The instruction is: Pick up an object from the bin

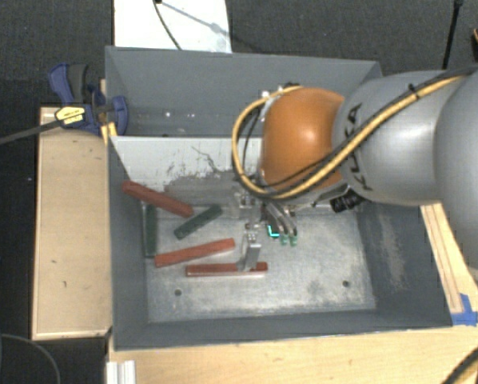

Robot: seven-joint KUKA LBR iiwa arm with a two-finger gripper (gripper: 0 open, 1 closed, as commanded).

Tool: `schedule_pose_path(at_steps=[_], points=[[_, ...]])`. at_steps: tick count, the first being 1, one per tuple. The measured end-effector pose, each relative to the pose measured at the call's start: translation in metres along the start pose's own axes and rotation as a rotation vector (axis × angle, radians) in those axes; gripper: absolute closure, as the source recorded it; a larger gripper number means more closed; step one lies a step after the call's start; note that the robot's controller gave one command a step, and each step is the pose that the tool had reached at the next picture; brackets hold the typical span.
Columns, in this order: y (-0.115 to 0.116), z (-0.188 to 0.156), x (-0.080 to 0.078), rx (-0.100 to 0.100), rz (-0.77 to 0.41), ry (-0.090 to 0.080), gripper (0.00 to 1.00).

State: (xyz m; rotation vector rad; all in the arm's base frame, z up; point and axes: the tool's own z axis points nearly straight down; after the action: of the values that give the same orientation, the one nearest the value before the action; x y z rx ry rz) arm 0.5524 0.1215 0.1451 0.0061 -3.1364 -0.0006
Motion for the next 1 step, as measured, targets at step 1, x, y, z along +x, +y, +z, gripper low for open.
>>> schedule_pose_path(at_steps=[1], points=[[0.0541,0.0794,0.0148,-0.001,-0.019,0.001,0.0]])
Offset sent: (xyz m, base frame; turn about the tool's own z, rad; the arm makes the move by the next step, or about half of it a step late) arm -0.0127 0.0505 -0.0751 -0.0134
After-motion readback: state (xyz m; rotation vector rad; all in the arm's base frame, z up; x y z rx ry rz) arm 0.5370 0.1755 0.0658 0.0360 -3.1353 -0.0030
